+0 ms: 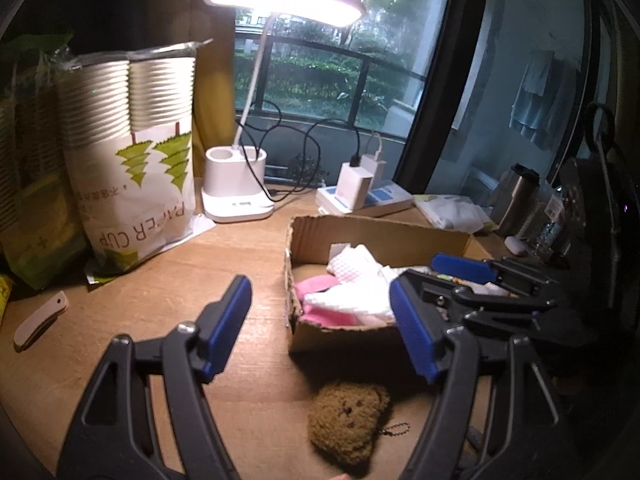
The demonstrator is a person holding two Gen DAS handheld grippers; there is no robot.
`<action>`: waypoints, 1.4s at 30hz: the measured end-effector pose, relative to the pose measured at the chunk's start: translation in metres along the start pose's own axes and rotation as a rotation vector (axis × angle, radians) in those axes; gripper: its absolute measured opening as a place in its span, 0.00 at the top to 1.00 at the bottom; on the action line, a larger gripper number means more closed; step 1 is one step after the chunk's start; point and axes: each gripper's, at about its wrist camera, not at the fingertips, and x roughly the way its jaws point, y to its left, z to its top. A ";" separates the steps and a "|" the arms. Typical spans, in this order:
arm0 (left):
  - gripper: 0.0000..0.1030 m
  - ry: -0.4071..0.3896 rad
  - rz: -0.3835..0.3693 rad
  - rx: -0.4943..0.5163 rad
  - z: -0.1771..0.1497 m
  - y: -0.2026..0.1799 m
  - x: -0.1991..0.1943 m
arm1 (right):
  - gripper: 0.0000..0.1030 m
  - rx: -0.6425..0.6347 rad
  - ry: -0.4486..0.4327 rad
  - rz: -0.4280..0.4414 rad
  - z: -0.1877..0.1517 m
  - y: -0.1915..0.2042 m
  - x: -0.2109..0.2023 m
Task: Organize soft objects
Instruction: 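Open both grippers to drop the plush and towel into the box, then lower the right gripper onto the grey dotted glove and close it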
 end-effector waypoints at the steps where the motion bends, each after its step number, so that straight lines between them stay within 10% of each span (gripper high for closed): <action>1: 0.29 -0.002 0.000 0.000 0.000 0.000 -0.002 | 0.49 -0.001 -0.002 -0.002 0.000 0.001 -0.002; 42: 0.29 0.037 -0.002 0.019 -0.070 -0.023 -0.061 | 0.49 0.011 0.021 -0.023 -0.102 0.028 -0.088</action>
